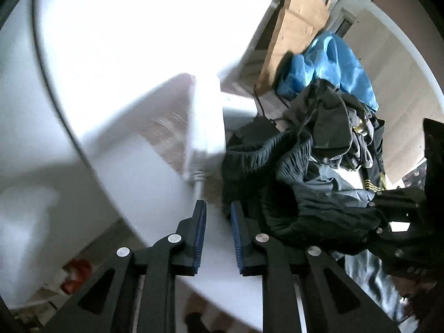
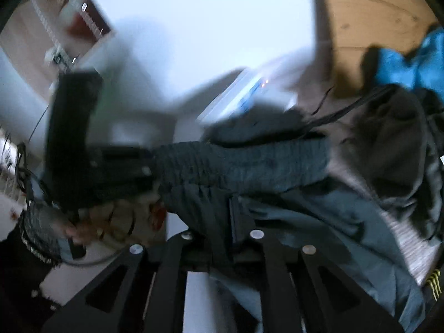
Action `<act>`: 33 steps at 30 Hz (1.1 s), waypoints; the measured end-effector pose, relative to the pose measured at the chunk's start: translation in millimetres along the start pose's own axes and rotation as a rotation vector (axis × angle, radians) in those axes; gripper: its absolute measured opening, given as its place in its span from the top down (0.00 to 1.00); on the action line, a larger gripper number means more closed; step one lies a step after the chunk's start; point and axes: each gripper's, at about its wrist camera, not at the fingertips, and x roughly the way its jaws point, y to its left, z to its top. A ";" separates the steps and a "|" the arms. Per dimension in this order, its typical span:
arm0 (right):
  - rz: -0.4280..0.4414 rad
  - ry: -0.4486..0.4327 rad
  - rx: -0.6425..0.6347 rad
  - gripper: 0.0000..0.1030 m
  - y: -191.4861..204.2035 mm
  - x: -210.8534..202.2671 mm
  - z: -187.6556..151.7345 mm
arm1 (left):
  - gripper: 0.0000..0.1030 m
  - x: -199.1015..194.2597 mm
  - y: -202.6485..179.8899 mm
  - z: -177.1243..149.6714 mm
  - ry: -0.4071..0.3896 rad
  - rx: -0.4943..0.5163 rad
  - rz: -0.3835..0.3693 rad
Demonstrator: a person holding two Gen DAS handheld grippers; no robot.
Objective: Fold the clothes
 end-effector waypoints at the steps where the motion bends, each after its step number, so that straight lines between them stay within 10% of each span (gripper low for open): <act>1: 0.019 0.006 -0.014 0.84 0.3 -6.9 -1.1 | 0.84 -6.8 1.4 -2.7 -0.006 0.000 -0.005; 6: 0.105 -0.057 0.005 0.46 -32.6 -58.5 0.2 | 0.80 -39.8 8.6 -16.1 -0.035 -0.012 -0.033; 9: 0.148 -0.078 0.040 0.46 -58.8 -74.2 8.4 | 0.77 -35.1 9.3 -20.2 -0.012 -0.053 -0.055; 18: -0.085 0.098 -0.049 0.46 -83.8 24.5 45.8 | 0.67 -6.1 4.8 -31.9 0.085 -0.103 -0.065; 23: -0.042 0.096 0.116 0.46 -76.6 25.4 48.5 | 0.67 8.6 1.4 -38.1 0.132 -0.125 -0.072; 33: -0.180 0.221 0.377 0.46 -77.5 60.4 73.4 | 0.84 -8.8 -37.8 -39.2 -0.008 0.024 -0.140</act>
